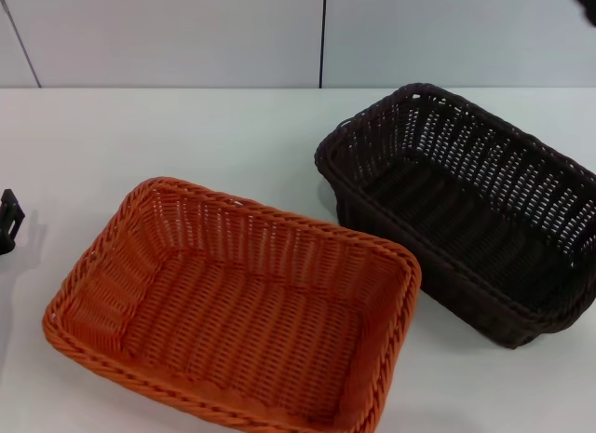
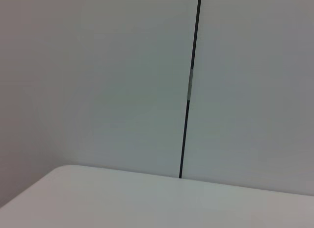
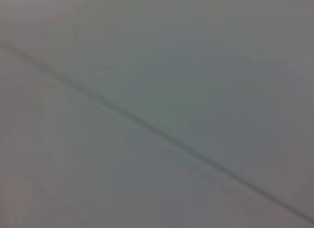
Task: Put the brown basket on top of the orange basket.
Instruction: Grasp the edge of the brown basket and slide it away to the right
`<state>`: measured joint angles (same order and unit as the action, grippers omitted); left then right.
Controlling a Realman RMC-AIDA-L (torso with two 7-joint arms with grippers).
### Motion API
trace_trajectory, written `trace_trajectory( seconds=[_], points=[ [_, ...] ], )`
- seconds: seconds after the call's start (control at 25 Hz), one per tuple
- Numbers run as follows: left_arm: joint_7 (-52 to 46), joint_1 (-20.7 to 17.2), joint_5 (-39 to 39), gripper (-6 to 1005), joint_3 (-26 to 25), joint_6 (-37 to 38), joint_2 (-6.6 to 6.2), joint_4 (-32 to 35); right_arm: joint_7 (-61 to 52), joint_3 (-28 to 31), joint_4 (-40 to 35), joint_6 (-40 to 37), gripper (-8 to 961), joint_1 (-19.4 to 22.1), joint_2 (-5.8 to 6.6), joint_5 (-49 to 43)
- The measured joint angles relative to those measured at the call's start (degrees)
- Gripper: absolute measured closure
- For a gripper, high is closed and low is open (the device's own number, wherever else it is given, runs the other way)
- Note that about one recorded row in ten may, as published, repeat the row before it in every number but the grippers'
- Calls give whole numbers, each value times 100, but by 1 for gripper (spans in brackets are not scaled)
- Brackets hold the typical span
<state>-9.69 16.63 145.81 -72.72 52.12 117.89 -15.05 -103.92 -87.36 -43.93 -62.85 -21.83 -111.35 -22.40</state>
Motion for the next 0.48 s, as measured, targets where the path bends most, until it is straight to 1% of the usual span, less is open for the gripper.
trace_trajectory(
  seconds=[0.04,0.08,0.12,0.24,0.28,0.32,0.36,0.4,0.44,0.48],
  points=[
    [0,0,0,277,5,0,2,0,-182,107,-160,199,210,8,-10,-386],
    [-1,-1,1,277,7,0,4,3,-360,232,-265,331,210,28,-65,-649],
    [-1,-2,-1,277,11,-3,5,7,-488,373,-315,400,210,59,-157,-793],
    [-2,-6,-7,277,15,-51,10,4,-637,986,-403,443,211,307,-677,-837],
    [-3,-11,-8,277,17,-77,15,-9,-639,1065,-452,538,211,402,-761,-786],
    [-4,-37,-8,277,20,-124,22,-34,-641,1095,-423,750,211,532,-790,-649],
    [-4,-37,-8,277,20,-124,22,-34,-641,1095,-423,750,212,532,-790,-649],
    [-5,-47,-8,277,15,-153,23,-18,-715,1089,-122,818,212,522,-743,-545],
    [-5,-47,-8,277,15,-153,23,-18,-715,1089,-122,818,212,522,-743,-545],
    [-5,-44,-10,277,13,-178,23,-6,-770,1159,93,812,213,496,-740,-520]
  ],
)
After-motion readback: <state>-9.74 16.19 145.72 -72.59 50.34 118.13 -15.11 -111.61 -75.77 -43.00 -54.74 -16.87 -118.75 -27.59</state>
